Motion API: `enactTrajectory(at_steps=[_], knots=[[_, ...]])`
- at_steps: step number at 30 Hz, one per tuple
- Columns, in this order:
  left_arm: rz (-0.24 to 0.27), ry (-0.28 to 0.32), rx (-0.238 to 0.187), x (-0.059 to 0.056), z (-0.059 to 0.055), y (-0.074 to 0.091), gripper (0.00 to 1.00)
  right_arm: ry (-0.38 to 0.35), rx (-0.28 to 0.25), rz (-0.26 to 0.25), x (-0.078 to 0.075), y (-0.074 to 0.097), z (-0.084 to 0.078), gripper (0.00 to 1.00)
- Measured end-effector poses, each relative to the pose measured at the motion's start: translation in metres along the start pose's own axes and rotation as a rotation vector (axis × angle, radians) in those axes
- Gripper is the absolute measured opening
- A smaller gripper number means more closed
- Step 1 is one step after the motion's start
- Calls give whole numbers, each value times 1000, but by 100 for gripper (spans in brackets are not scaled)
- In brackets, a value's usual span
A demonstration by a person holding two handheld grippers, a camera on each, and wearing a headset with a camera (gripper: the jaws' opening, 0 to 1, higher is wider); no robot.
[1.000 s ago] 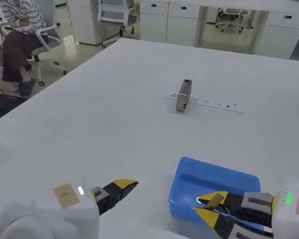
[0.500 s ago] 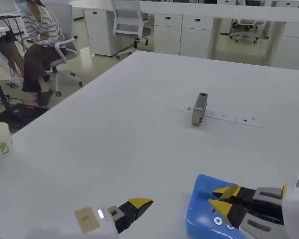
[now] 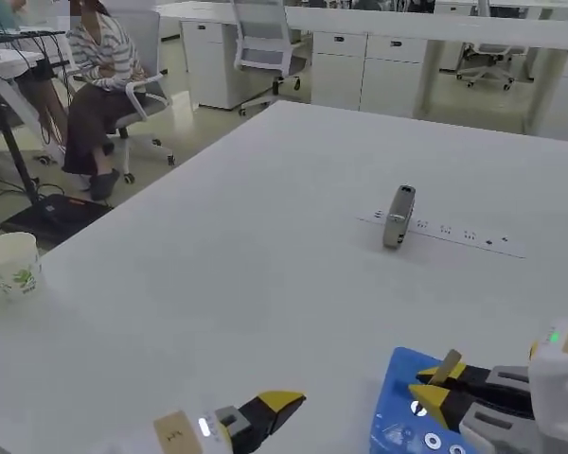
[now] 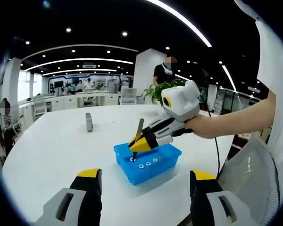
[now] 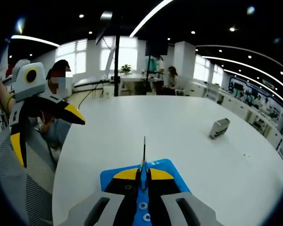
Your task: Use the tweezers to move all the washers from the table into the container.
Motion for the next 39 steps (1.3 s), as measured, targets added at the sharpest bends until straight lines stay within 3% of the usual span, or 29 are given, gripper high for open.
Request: enactTrajectory(at_steps=[8, 24, 34, 39], knots=[[-1, 1, 6, 0, -1, 0, 77, -12, 35, 20, -2, -11, -8, 3], [-3, 9, 16, 1, -2, -1, 77, -22, 54, 37, 0, -16, -14, 3], [-10, 11, 19, 0, -2, -1, 76, -36, 47, 41, 0, -15, -15, 3], [-4, 12, 24, 1, -3, -1, 75, -77, 36, 42, 0, -14, -16, 3]])
Point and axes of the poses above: the centre of the closed fingertips' face, and the gripper's own axes: y roughly backward along the fingers, x roughly to its left, z roughly out of its top, the point moved 7 cm from there along y, roughly backward along the fingers, and after that the axes turned 1 degree about x, right-handed, at the moved point
